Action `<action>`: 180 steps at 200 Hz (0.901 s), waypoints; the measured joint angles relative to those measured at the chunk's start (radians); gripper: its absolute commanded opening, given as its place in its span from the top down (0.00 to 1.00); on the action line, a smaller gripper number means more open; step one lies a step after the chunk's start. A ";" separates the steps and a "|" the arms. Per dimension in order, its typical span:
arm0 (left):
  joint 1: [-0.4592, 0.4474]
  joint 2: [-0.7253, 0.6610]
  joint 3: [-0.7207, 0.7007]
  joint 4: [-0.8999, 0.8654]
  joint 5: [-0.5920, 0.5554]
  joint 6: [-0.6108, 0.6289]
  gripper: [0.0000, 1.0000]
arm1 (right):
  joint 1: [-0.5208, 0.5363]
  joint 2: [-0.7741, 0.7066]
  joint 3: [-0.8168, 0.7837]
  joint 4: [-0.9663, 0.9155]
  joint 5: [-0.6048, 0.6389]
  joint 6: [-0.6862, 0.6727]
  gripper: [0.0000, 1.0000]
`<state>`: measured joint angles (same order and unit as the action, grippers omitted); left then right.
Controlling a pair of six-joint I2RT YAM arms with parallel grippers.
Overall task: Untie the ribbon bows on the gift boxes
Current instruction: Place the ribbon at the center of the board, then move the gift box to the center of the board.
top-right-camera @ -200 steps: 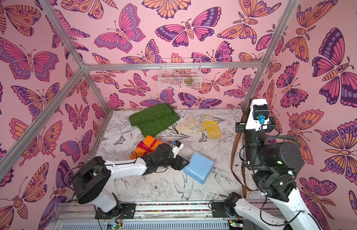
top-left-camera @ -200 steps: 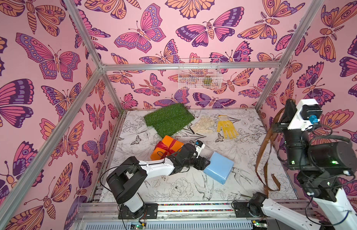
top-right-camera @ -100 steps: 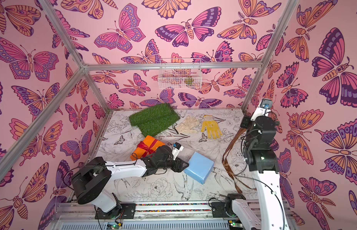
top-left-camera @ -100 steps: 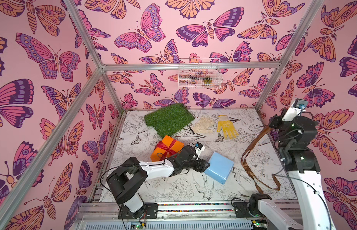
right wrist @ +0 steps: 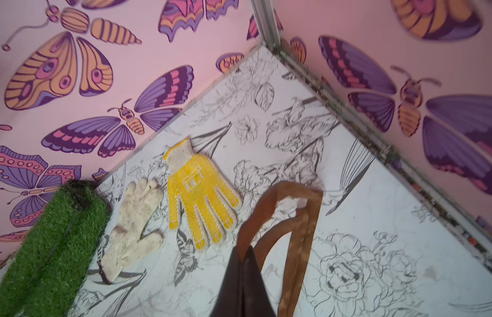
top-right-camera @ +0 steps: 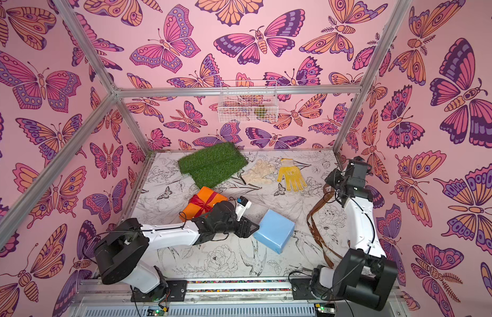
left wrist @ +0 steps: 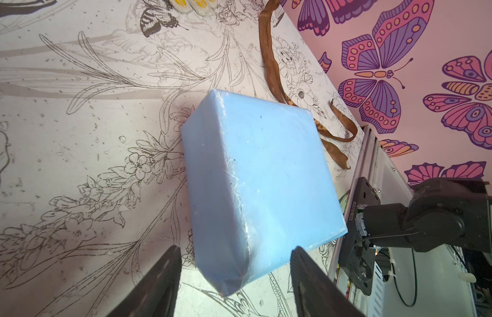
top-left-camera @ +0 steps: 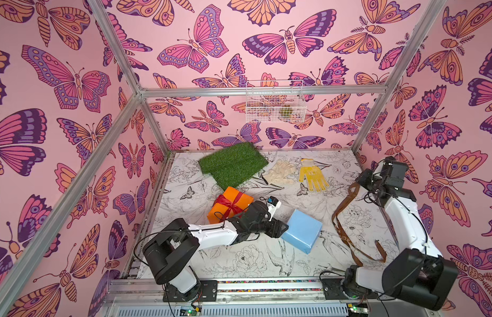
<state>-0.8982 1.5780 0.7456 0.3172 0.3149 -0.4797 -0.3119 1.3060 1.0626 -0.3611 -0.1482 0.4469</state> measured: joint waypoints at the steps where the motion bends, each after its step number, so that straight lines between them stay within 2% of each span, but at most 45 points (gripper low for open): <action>1: 0.000 0.000 0.000 0.000 0.000 0.000 0.34 | 0.000 0.004 0.000 -0.003 -0.002 0.002 1.00; 45: 0.000 0.000 0.002 -0.004 -0.001 0.000 0.34 | 0.000 0.143 0.004 -0.085 -0.026 0.025 1.00; 57: 0.000 0.000 0.007 -0.016 -0.003 0.001 0.34 | 0.000 0.183 0.009 -0.107 -0.048 0.031 0.82; 73: 0.000 0.000 0.022 -0.043 -0.011 0.003 0.34 | 0.000 0.222 0.021 -0.134 -0.069 0.034 0.70; 132: 0.000 -0.048 0.077 -0.181 -0.066 0.021 0.34 | 0.005 0.225 0.047 -0.199 -0.057 0.024 0.49; 140: 0.000 -0.058 0.087 -0.204 -0.073 0.026 0.34 | 0.017 0.217 0.061 -0.217 -0.048 0.020 0.44; 157: 0.000 -0.072 0.108 -0.256 -0.080 0.030 0.33 | 0.090 0.168 0.089 -0.243 -0.031 0.014 0.28; 180: 0.000 -0.076 0.149 -0.323 -0.073 0.039 0.32 | 0.262 0.061 0.104 -0.258 -0.045 0.013 0.25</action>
<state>-0.8982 1.5017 0.8948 -0.0059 0.2420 -0.4404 -0.0502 1.3674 1.1664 -0.6193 -0.1936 0.4599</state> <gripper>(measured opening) 0.671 0.739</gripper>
